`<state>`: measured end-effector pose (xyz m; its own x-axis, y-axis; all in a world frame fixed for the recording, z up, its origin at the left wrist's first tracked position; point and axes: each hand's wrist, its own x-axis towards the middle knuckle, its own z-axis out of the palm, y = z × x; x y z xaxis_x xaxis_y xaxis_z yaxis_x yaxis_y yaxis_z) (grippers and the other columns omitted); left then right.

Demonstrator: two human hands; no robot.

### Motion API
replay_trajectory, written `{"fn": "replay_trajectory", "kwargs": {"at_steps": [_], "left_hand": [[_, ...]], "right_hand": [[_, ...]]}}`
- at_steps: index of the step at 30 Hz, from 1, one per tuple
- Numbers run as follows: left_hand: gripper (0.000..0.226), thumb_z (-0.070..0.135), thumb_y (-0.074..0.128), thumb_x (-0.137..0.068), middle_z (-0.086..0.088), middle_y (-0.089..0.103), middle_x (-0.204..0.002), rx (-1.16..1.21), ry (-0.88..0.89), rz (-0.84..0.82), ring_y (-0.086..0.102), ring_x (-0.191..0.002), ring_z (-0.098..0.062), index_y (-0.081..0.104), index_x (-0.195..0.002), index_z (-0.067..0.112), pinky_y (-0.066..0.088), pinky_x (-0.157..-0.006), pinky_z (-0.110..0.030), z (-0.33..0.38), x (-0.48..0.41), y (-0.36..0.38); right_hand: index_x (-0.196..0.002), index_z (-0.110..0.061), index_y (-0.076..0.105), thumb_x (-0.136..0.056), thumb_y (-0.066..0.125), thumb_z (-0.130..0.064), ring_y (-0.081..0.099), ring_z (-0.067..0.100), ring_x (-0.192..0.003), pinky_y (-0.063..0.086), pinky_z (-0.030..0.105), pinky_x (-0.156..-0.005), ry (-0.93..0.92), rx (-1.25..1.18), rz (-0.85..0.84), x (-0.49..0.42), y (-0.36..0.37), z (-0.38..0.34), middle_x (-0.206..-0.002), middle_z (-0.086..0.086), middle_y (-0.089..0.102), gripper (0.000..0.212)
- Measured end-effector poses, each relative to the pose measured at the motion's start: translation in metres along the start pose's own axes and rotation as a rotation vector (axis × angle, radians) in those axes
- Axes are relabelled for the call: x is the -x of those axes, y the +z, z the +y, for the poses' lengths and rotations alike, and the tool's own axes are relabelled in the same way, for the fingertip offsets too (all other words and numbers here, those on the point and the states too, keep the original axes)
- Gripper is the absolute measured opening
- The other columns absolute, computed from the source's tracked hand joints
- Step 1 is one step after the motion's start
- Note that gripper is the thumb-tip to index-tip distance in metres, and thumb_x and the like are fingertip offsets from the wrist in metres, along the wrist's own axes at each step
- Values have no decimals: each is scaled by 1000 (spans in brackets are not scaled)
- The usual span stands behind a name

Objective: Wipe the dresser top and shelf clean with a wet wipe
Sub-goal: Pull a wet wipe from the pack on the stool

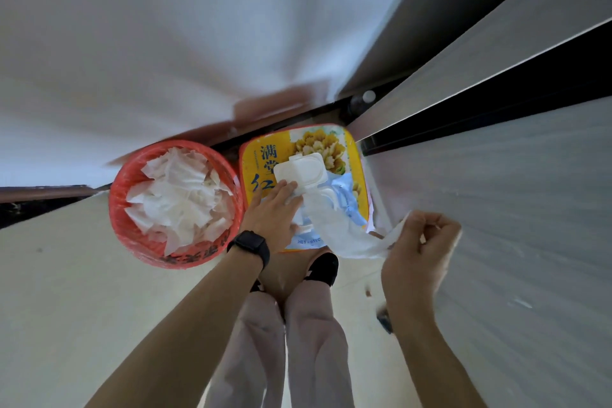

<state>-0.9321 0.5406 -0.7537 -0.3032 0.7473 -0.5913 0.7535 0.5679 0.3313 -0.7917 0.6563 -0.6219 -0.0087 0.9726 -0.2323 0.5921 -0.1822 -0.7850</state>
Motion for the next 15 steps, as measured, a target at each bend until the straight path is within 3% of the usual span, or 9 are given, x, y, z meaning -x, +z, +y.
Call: {"fn": "replay_trajectory", "kwargs": {"at_steps": [3, 5, 8, 10, 12, 15], "left_hand": [[59, 23, 65, -87, -6, 40, -150, 3, 56, 136, 39, -137, -30, 44, -141, 19, 32, -112, -48, -4, 7, -9], [37, 23, 72, -82, -9, 58, -121, -6, 89, 308, 57, -108, -33, 59, -116, 13, 47, -90, -45, -8, 9, -13], [15, 24, 73, -81, -5, 61, -92, -89, 283, 421, 58, -87, -30, 64, -88, 15, 48, -74, -41, -8, 3, -8], [14, 23, 72, -81, -2, 65, -100, -90, 409, 383, 62, -96, -30, 69, -94, 19, 50, -81, -42, -6, -2, 1], [33, 26, 76, -78, 0, 66, -119, -147, 436, 290, 61, -111, -28, 70, -110, 20, 51, -91, -44, -3, -6, 9], [55, 33, 67, -83, 1, 51, -144, -236, 397, 147, 49, -130, -26, 55, -136, 22, 42, -104, -55, -1, -7, 21]], "right_hand": [[-97, -15, 50, -98, 50, -21, 54, 1, -70, 38, 23, -64, 204, 62, -54, -11, 1, 10, -84, -11, 55, 6], [-95, -17, 52, -94, 55, -29, 55, 9, -66, 44, 35, -68, 381, 92, -139, -14, 2, 22, -85, -4, 57, 13], [-98, -11, 55, -90, 64, -35, 55, 21, -74, 45, 33, -66, 607, 62, -262, -12, 1, 40, -93, 7, 60, 27], [-102, -8, 57, -89, 67, -32, 56, 22, -75, 43, 31, -64, 712, 38, -309, -8, -2, 50, -98, 10, 62, 29], [-102, -9, 57, -88, 68, -29, 58, 23, -79, 44, 31, -65, 760, 29, -315, -4, -4, 60, -103, 12, 65, 26], [-97, -14, 58, -87, 69, -29, 61, 27, -88, 47, 35, -72, 742, 60, -307, 0, -6, 71, -106, 13, 66, 21]]}}
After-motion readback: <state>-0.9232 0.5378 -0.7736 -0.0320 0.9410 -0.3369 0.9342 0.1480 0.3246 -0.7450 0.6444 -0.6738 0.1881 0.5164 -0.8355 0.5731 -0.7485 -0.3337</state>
